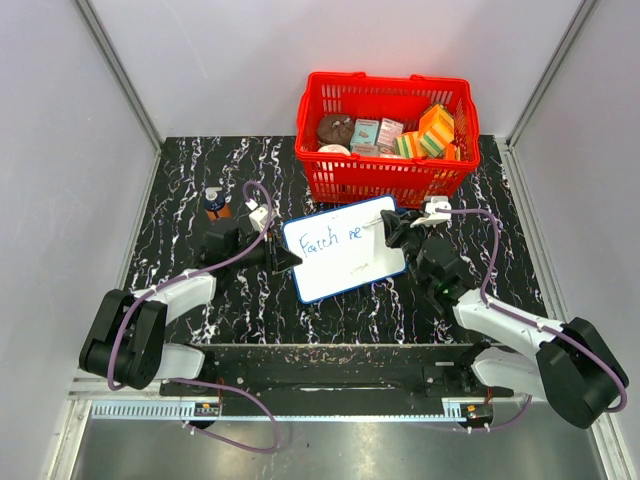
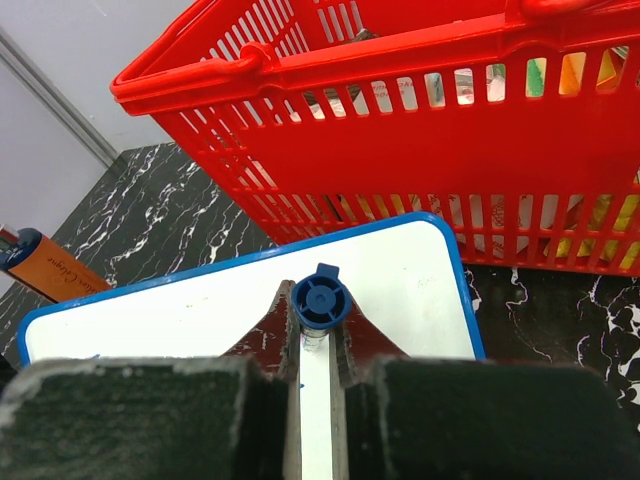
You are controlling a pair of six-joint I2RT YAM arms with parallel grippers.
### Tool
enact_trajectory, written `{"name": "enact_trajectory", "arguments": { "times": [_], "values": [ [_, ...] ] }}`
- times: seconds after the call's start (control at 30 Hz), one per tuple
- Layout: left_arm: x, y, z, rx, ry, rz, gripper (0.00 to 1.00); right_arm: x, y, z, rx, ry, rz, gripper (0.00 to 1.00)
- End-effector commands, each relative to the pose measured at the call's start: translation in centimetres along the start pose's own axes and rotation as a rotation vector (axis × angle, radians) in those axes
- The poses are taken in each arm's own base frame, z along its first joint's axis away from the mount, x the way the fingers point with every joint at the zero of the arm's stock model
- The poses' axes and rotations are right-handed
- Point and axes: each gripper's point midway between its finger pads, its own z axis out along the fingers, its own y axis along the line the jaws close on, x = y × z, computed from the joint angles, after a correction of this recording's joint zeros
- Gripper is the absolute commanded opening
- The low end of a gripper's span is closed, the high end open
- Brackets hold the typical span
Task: Write a sentence on the whiteboard
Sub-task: Write with the whiteboard marker on the whiteboard.
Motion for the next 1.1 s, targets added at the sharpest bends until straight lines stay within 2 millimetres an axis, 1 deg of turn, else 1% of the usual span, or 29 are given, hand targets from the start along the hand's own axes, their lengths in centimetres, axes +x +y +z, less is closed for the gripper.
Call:
{"name": "enact_trajectory", "arguments": {
  "times": [0.0,0.17,0.4,1.07],
  "values": [
    [-1.2,2.4,-0.1,-0.108,-0.034,0.151,0.00,-2.1,1.1,0.7,-0.034,-0.064,0.038,0.00],
    [-1.2,2.4,-0.1,-0.108,-0.035,0.152,0.00,-1.4,0.4,0.5,-0.010,-0.052,0.036,0.00],
    [-1.2,2.4,-0.1,-0.108,-0.034,0.151,0.00,-1.3,-0.2,0.0,0.010,-0.052,0.031,0.00],
    [-1.2,2.5,-0.1,-0.110,-0.033,0.152,0.00,0.1,-1.1,-1.1,0.024,-0.021,0.034,0.00]
  ]
}}
